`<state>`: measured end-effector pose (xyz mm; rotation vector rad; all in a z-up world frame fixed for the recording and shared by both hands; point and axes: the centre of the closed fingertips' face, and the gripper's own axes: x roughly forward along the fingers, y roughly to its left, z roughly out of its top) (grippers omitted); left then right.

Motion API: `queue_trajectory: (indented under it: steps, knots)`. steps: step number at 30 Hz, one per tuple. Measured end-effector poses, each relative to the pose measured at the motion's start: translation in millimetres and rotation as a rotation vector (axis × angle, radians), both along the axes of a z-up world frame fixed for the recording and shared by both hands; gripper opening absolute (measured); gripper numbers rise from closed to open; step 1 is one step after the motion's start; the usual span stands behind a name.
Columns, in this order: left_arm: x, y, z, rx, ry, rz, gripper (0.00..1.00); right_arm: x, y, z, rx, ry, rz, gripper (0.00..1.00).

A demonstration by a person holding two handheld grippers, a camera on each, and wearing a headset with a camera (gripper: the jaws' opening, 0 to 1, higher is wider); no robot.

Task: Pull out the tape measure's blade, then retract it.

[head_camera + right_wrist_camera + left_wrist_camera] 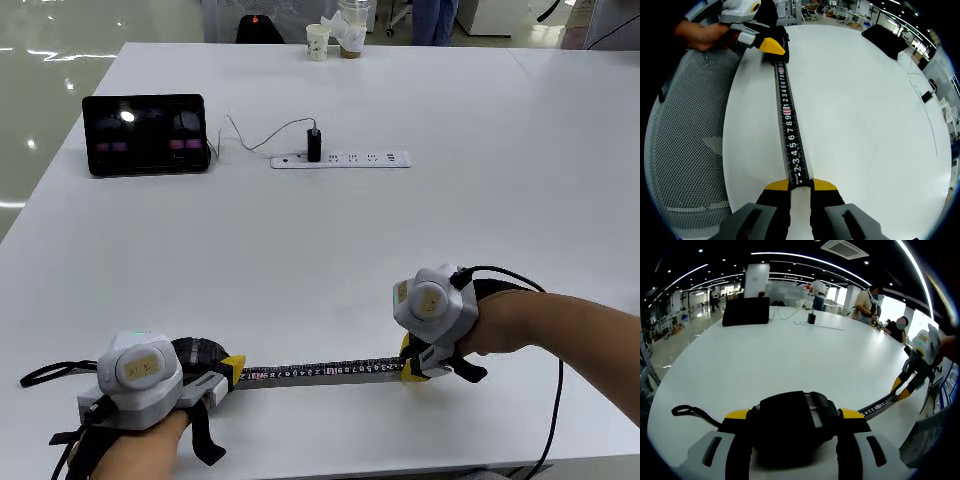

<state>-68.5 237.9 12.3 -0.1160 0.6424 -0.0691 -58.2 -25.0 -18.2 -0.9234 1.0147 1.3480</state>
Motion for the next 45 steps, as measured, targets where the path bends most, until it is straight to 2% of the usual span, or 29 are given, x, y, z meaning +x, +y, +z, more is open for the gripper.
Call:
queue_trajectory:
  steps: [8, 10, 19, 45]
  knots:
    - [0.3, 0.4, -0.2, 0.002, 0.0, -0.001, 0.64, -0.5, 2.4, -0.1, -0.021, 0.009, -0.008, 0.11]
    - [0.3, 0.3, -0.2, 0.002, 0.0, -0.001, 0.64, -0.6, 3.1, -0.2, -0.018, 0.001, 0.008, 0.11]
    - [0.0, 0.3, 0.2, 0.007, -0.002, -0.004, 0.65, -0.2, 7.8, 0.2, 0.01, 0.012, -0.014, 0.11]
    - [-0.4, -0.7, -0.8, 0.017, 0.001, -0.012, 0.65, -1.6, 16.7, -0.2, -0.021, 0.005, -0.029, 0.11]
